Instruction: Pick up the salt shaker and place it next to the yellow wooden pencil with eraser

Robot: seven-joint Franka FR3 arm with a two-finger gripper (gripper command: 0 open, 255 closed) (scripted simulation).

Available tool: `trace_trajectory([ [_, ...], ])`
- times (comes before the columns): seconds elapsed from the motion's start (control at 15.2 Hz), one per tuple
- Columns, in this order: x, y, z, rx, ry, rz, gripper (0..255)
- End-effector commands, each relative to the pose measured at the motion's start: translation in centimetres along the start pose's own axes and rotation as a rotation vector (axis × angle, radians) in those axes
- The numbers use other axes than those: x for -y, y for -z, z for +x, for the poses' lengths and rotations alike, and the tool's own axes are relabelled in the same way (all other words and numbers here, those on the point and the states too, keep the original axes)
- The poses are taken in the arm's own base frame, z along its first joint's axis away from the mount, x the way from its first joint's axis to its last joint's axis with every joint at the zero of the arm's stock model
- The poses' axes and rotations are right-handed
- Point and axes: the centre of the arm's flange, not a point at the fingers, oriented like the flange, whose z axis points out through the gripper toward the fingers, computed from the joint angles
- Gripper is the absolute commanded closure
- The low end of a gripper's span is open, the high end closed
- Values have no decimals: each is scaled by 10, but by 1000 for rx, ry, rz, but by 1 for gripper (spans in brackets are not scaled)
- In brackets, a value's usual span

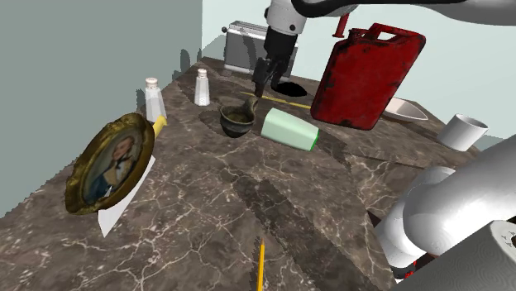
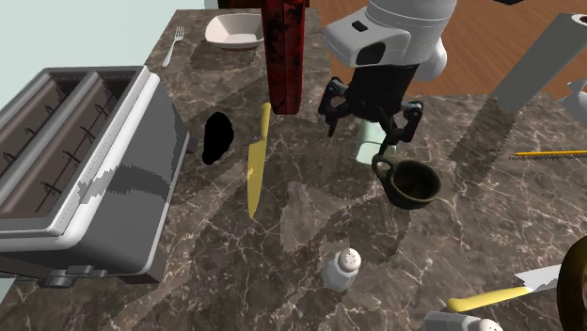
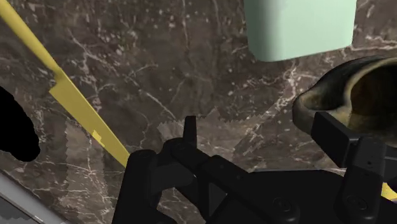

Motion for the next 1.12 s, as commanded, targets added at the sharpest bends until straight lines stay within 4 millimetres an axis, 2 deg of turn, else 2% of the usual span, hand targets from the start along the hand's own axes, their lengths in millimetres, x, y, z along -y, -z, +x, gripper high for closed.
trace_trajectory([
  [0.0,5,-4,24,-20,8,3,0],
  [0.79,43,-11,160,-132,56,17,0],
  [1.06,44,-27,163,-133,56,17,0],
])
